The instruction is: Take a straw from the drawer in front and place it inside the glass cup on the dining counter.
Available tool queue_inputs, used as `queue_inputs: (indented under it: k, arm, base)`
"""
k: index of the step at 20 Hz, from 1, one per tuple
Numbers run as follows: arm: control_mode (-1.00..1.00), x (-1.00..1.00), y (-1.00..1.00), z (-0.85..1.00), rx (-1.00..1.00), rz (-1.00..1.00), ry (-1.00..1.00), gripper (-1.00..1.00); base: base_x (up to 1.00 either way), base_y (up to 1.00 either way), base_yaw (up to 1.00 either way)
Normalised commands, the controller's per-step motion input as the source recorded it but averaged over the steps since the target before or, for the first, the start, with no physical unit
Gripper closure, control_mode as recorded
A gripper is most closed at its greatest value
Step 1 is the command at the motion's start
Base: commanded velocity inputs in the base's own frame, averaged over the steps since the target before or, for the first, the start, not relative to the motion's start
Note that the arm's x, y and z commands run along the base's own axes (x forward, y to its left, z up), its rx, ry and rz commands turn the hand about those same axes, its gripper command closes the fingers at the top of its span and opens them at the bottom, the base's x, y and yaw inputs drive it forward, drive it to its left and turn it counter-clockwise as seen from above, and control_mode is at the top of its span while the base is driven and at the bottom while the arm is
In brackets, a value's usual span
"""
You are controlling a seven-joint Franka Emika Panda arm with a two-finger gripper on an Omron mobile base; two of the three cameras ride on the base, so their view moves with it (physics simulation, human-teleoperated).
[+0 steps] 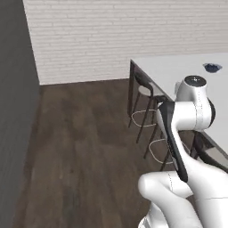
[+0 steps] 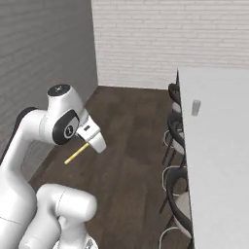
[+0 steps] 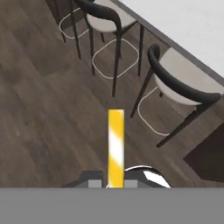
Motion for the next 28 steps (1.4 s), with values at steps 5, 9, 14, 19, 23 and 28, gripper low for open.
queue_inputs:
  k: [5,9,14,19,23,28]
  arm:
    - [1.0,0.0,0.0,0.0,0.0,0.0,0.0,1.0]
    - [1.0,0.0,0.0,0.0,0.0,0.0,0.0,1.0]
    - [1.0,0.0,0.0,0.0,0.0,0.0,0.0,1.0]
    - [1.0,0.0,0.0,0.0,0.0,0.0,0.0,1.0]
    - [1.0,0.0,0.0,0.0,0.0,0.0,0.0,1.0]
    - [1.0,0.0,0.0,0.0,0.0,0.0,0.0,1.0]
  base:
    - [0.86,0.61,-0.59]
    - [0.72,0.9,-0.59]
    - [0.61,0.94,-0.58]
    - [0.74,0.82,-0.61]
    - [0.72,0.62,-0.64]
    - [0.55,0.67,-0.66]
